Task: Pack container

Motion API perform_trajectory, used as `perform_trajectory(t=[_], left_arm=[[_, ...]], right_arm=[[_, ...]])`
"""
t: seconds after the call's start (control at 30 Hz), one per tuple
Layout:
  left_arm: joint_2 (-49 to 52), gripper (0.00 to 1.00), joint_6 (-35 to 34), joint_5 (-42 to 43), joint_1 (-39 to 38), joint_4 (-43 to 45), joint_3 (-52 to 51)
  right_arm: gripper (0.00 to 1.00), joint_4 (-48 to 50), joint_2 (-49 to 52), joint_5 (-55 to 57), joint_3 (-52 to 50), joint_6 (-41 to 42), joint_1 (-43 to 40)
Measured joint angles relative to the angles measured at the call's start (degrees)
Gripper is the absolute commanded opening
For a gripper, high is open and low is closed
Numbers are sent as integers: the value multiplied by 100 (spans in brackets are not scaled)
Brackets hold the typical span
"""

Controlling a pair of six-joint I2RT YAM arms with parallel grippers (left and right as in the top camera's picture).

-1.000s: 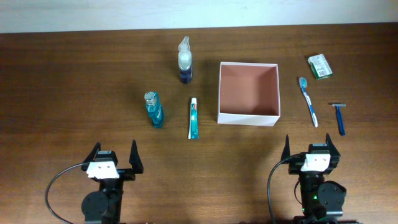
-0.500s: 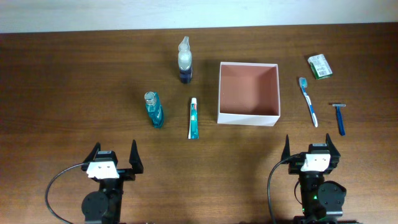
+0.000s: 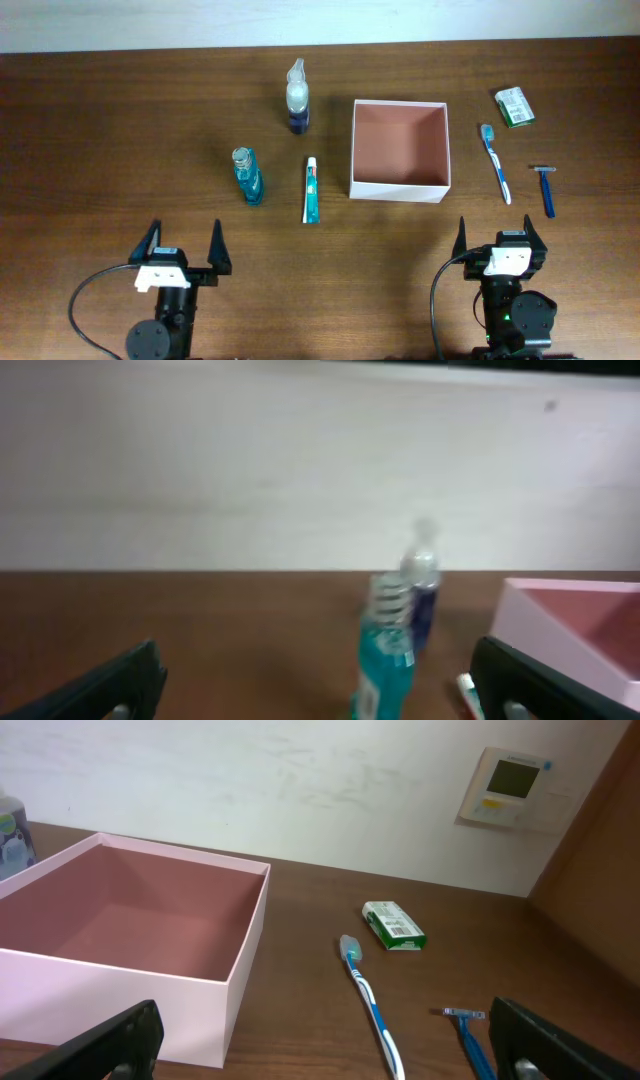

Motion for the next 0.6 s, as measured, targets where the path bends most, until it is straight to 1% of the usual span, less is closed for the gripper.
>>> perform_trajectory(t=[0.13,0.2,0.3,0.4,0.47,0.57,0.6], left_arm=[[24,99,0,302,0,-85,149],[153,99,2,409,0,-136,435],[577,99,127,592,0,-232,1058],[1281,99,461,883,0,-400,1812],[1932,99,721,1165,0,-739,2459],[3169,99,1023,1578,-2,-2024,3847],[3620,99,1080,1644,-2,-2651,4415]], right_arm=[[99,0,0,-2,0,-2,0],[99,0,0,-2,0,0,0],[99,0,0,0,0,-2,0],[99,0,0,2,0,2,0],[99,2,-2,2,0,-2,0],[99,9,-2,28,0,-2,0],[99,4,0,28,0,4,0]])
